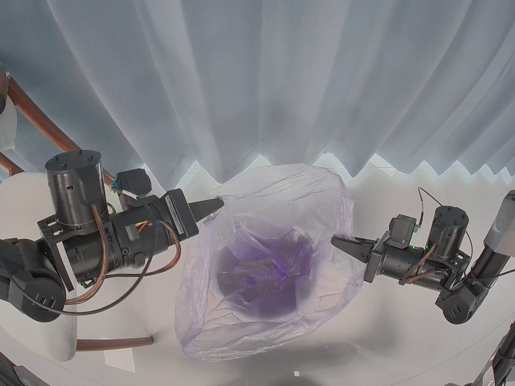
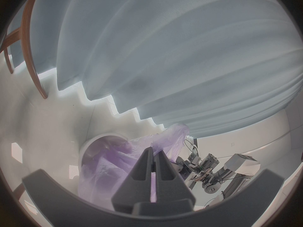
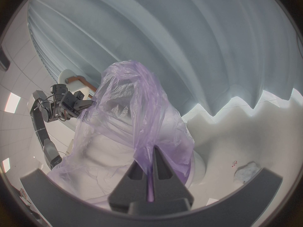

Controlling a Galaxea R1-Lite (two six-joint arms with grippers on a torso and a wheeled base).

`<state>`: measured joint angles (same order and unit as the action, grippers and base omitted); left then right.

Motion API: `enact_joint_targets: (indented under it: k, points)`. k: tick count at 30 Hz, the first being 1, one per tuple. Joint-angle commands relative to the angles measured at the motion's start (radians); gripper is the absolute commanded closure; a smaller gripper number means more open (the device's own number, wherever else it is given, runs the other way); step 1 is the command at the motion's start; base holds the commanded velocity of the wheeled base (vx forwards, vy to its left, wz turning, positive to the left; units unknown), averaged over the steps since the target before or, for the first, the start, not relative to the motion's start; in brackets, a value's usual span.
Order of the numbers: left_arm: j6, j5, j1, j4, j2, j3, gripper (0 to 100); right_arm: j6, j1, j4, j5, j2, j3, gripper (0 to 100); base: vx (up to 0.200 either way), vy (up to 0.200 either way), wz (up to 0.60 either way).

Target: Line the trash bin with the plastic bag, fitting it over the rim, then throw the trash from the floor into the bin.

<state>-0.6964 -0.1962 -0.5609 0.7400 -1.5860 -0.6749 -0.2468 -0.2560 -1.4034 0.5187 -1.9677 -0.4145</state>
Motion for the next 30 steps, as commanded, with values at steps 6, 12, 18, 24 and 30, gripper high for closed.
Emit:
enact_joint_targets:
  k: [6,12,18,24,30]
  points:
    - [-0.032,-0.006,0.021,-0.005,-0.069,-0.120,100,-0.060,-0.003,0.202,0.000,0.046,-0.116,100,0.000,0.000,0.00]
    - [-0.032,-0.005,0.049,-0.007,-0.178,-0.222,100,-0.060,0.004,0.374,0.000,0.062,-0.251,100,0.000,0.000,0.00]
    - [-0.028,-0.003,0.067,-0.041,-0.252,-0.307,100,-0.055,0.034,0.515,0.000,0.046,-0.363,100,0.000,0.000,0.00]
    - [-0.018,0.003,0.076,-0.067,-0.287,-0.313,100,0.011,0.060,0.564,-0.003,-0.028,-0.395,100,0.000,0.000,0.00]
    - [0.017,0.000,0.131,-0.068,-0.298,-0.311,100,0.031,0.086,0.560,-0.003,-0.109,-0.478,100,0.000,0.000,0.00]
